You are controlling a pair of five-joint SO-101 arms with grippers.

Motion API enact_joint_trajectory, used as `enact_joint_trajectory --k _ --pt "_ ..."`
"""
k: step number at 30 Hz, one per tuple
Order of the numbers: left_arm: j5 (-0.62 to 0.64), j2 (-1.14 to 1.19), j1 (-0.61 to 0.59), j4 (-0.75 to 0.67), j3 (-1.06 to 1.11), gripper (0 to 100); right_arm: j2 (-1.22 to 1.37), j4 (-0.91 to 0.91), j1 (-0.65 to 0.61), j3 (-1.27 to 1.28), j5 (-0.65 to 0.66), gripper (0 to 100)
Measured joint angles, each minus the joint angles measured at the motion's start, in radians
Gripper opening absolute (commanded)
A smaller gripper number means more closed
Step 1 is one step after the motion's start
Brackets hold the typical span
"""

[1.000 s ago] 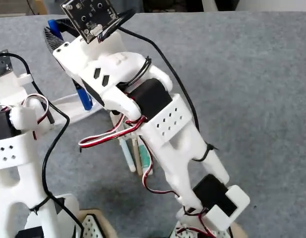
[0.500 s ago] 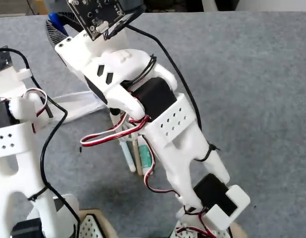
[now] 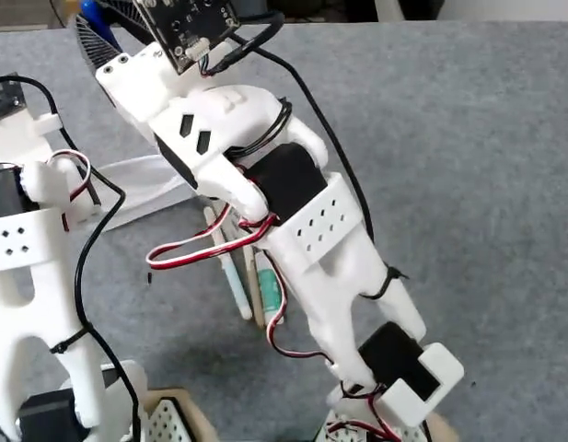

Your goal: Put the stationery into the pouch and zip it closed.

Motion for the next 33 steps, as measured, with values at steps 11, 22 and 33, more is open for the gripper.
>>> enact_joint_trajectory --k 11,22,33 --pt "0.000 0.000 0.000 -0.002 0.000 3 -0.002 0.311 0.158 -0.002 -0.041 1.2" --pt "0.000 0.000 0.000 -0.002 0.000 3 -0.049 0.644 0.287 0.000 -0.002 1.2" --pt "0.002 -0.069 0.002 -0.002 -0.008 3 -0.049 0.569 0.416 0.457 0.012 1.2"
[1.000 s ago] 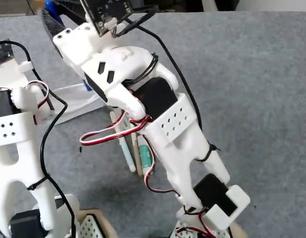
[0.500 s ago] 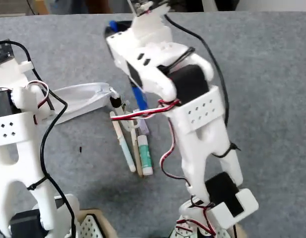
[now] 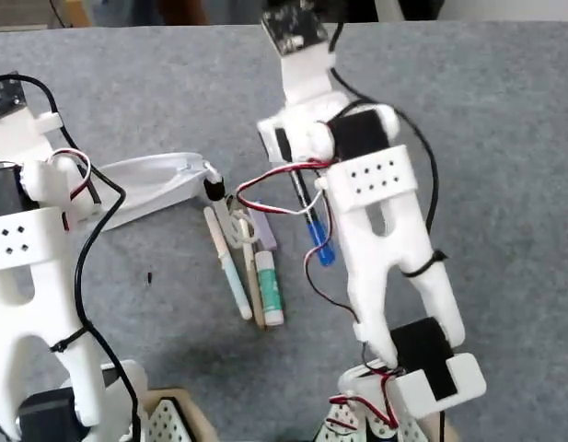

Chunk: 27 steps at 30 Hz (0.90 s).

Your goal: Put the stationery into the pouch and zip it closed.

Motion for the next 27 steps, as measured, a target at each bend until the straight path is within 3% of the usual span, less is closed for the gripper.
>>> enact_joint_trajectory --k 10,21,27 --pt "0.000 -0.054 0.026 0.000 0.028 3 0.000 -0.308 0.008 0.471 0.000 1.2" --pt "0.000 -0.054 0.026 0.000 0.028 3 0.000 -0.336 0.011 0.660 -0.002 1.5" --pt "0.000 -0.054 0.028 0.000 0.028 3 0.000 -0.336 0.066 0.663 0.081 1.8"
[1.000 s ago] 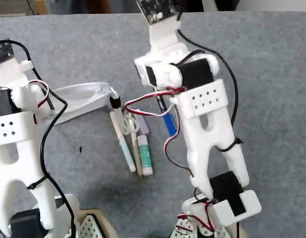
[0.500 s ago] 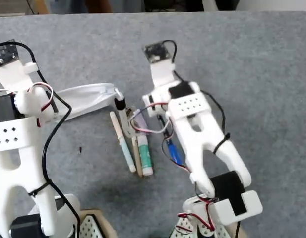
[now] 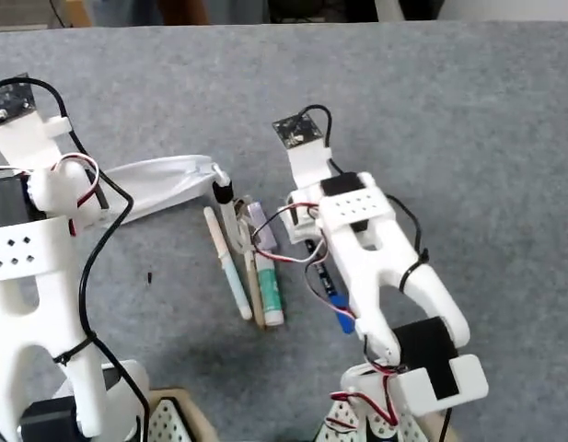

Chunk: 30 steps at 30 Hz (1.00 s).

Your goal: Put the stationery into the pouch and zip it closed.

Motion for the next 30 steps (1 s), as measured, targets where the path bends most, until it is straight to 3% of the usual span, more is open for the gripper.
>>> enact_joint_trajectory --k 6,10,30 --pt "0.000 0.000 0.000 0.000 0.000 3 0.000 -0.028 0.012 0.002 0.014 19.9" --pt "0.000 0.000 0.000 0.000 0.000 3 0.000 -0.044 0.012 0.002 0.014 26.5" --pt "0.000 0.000 0.000 0.000 0.000 3 0.000 0.020 0.012 0.058 0.014 27.2"
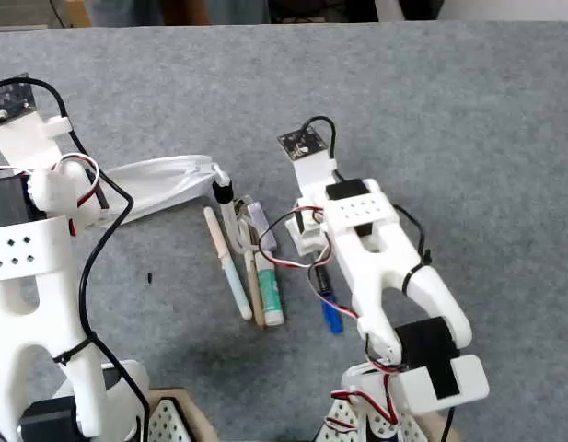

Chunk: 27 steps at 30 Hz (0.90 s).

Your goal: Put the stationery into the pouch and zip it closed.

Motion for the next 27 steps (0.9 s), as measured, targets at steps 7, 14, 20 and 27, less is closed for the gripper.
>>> enact_joint_trajectory --k 7,14,20,27 --pt "0.000 0.000 0.000 0.000 0.000 3 0.167 -0.002 0.000 -0.038 0.003 27.2" --pt "0.000 0.000 0.000 0.000 0.000 3 0.342 0.074 -0.005 -0.207 0.000 20.5" --pt "0.000 0.000 0.000 0.000 0.000 3 0.390 0.097 0.021 -0.284 0.002 6.2" --pt "0.000 0.000 0.000 0.000 0.000 3 0.391 0.095 0.029 -0.302 0.002 1.5"
